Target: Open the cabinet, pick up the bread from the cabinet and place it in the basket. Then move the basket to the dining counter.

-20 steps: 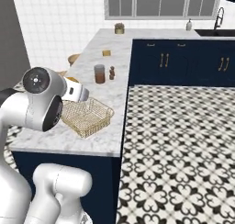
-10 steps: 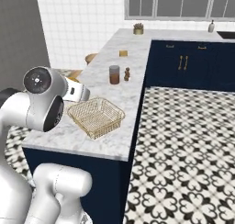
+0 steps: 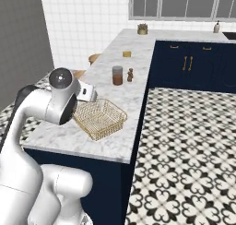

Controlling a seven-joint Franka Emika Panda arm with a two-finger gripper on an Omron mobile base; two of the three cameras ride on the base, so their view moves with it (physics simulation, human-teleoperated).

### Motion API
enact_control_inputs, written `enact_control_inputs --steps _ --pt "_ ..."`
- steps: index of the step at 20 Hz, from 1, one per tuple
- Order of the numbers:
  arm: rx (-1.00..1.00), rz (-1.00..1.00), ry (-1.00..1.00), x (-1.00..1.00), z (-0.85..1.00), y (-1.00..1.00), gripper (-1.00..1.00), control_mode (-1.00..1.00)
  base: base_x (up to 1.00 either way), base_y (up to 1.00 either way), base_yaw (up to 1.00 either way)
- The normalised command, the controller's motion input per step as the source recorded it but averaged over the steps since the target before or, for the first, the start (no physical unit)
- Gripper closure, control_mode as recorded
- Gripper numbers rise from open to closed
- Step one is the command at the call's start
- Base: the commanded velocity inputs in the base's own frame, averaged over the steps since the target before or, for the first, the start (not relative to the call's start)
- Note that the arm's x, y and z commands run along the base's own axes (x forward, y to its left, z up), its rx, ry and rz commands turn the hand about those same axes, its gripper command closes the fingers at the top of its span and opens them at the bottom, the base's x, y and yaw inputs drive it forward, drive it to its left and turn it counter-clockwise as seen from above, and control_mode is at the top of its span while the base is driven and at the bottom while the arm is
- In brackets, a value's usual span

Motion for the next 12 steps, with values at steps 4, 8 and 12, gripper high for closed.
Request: enact_control_inputs --steps 4,8,12 --pt "-0.06 0.05 0.18 0.58 -0.74 0.0 1.0 -1.0 0.0 0.0 0.0" --pt "-0.1 0.0 0.17 0.52 -0.68 0.0 1.0 -1.0 0.0 0.0 0.0" --pt "-0.1 0.0 0.13 0.54 -0.67 0.0 1.0 -1.0 0.0 0.0 0.0"
